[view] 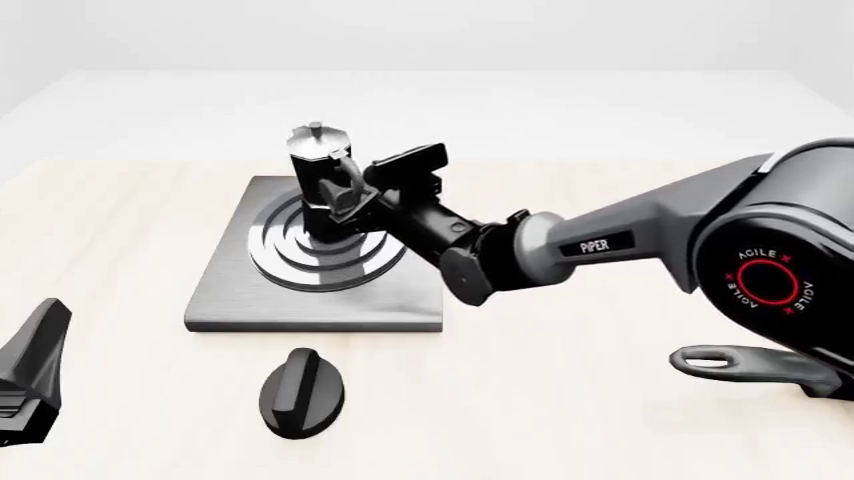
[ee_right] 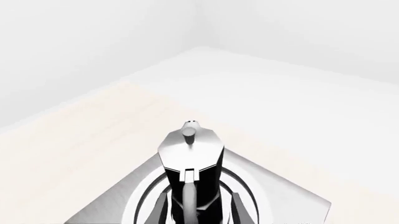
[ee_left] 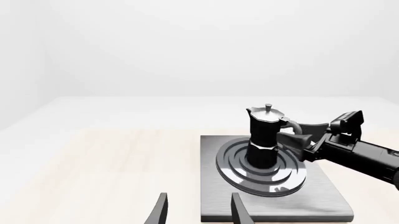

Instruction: Put the moka pot on the stove.

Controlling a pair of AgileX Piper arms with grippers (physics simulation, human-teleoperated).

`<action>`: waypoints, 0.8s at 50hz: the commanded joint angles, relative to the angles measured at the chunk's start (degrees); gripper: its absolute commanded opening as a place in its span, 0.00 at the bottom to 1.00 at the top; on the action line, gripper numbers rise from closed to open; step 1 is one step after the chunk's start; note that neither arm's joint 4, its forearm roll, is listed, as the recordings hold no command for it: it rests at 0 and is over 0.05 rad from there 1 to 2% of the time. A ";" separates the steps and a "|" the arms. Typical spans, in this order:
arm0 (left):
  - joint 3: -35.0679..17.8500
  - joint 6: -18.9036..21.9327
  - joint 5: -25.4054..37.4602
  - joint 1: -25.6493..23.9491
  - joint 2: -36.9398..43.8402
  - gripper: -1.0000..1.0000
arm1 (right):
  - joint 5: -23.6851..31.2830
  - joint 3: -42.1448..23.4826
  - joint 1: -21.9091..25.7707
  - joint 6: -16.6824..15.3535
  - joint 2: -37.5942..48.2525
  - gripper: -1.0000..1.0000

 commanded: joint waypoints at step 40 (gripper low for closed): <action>0.00 0.00 0.00 0.00 0.00 1.00 | -1.28 11.44 0.01 -1.50 -10.02 1.00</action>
